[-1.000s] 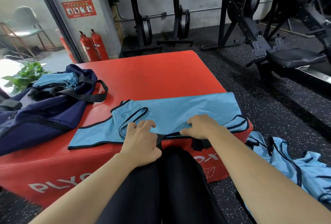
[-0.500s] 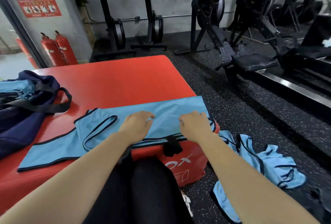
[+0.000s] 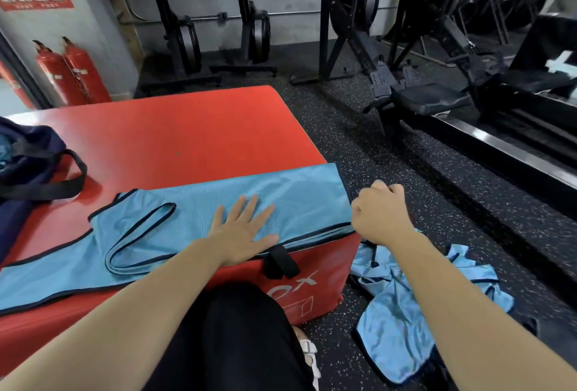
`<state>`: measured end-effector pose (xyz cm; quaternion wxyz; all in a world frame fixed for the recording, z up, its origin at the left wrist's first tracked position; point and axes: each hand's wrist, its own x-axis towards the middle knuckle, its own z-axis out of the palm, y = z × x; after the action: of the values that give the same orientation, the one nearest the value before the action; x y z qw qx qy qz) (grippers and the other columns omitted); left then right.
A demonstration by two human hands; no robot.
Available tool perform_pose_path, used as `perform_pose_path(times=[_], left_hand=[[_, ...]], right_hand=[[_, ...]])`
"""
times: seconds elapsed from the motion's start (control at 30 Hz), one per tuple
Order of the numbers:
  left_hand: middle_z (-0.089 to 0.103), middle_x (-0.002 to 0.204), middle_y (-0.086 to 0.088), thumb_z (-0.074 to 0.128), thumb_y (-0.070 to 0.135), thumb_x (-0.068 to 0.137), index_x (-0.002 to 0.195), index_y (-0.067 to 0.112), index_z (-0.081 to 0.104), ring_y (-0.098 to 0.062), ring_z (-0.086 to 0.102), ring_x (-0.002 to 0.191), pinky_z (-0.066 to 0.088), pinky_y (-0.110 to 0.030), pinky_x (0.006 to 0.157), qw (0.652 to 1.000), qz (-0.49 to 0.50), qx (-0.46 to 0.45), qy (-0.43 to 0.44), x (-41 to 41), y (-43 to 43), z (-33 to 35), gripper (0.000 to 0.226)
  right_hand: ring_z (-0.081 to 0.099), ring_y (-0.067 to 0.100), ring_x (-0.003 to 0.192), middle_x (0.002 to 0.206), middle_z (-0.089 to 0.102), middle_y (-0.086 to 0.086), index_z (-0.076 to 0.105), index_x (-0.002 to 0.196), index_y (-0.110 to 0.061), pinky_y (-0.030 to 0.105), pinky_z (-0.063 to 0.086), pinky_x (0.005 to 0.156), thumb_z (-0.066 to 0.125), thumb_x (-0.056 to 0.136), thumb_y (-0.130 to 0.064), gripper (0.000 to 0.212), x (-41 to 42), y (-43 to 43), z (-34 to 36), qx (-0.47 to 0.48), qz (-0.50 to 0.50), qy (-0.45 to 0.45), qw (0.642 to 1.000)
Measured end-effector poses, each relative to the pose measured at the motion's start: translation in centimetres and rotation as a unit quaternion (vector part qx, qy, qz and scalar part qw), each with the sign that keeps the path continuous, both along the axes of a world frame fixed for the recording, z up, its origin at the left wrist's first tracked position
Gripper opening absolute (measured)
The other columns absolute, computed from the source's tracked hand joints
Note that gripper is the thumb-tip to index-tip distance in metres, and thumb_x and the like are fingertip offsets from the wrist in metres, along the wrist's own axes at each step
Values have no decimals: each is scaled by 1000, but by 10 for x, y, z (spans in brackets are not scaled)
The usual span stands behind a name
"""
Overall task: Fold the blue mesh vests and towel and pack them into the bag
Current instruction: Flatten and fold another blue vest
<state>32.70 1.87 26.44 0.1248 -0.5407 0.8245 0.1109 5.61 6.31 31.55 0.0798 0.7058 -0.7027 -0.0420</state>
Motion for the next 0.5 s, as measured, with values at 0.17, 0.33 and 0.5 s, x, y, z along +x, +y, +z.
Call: perform_pose_path(times=[0.17,0.33,0.5], left_hand=[[-26,160,3,19,77,89,150,48,-13,-18,-24,148,-8,-57,118,1000,10,-8,-4,-5,0,5,74],[-23,161,5,24,68,95,151,47,-7,-18,-20,149,-3,-55,119,998,52,-4,43,10,-14,22,68],[-25,161,6,11,88,73,150,47,-14,-18,-23,148,-7,-54,120,1000,14,1,6,28,-24,22,91]], right_hand=[[54,29,98,101,63,8,65,94,-13,34,35,75,35,91,-29,34,68,-19,3,-21,59,-174,983],[61,31,104,113,65,9,61,104,-15,33,40,76,45,91,-26,24,63,-8,-20,74,-25,-135,988],[63,28,97,106,65,6,60,97,-15,28,36,70,47,90,-22,16,48,4,-9,24,-90,-111,989]])
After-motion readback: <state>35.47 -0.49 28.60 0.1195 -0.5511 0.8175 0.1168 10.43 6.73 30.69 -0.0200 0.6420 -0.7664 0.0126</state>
